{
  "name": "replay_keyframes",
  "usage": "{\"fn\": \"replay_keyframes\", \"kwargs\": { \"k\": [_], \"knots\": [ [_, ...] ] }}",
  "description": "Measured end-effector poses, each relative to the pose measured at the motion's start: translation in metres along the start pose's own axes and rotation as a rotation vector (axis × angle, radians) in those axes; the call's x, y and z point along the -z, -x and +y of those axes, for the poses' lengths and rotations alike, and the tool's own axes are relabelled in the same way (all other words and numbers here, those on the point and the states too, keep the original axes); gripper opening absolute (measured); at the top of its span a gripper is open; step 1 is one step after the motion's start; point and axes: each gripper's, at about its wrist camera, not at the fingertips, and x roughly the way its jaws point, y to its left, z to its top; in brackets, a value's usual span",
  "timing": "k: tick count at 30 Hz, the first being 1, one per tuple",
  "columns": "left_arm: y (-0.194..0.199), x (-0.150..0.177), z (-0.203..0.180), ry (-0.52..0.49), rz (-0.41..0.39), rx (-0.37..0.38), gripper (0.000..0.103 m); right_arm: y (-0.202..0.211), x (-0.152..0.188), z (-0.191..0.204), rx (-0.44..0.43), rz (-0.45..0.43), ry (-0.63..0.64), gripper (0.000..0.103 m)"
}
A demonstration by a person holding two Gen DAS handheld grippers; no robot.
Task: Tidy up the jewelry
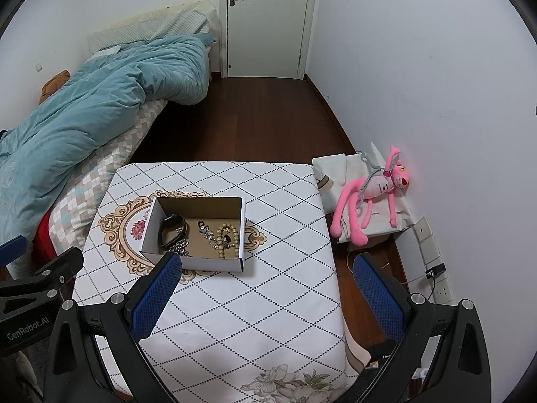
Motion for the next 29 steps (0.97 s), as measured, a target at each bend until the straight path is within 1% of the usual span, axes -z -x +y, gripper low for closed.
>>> {"fn": "replay_keyframes", "kwargs": {
  "k": [29],
  "knots": [
    [0.0009,0.001,-0.0007,0.002,-0.005,0.003,0.103,0.002,-0.0016,-0.0025,-0.004,0.003,0.006,0.103]
  ]
}}
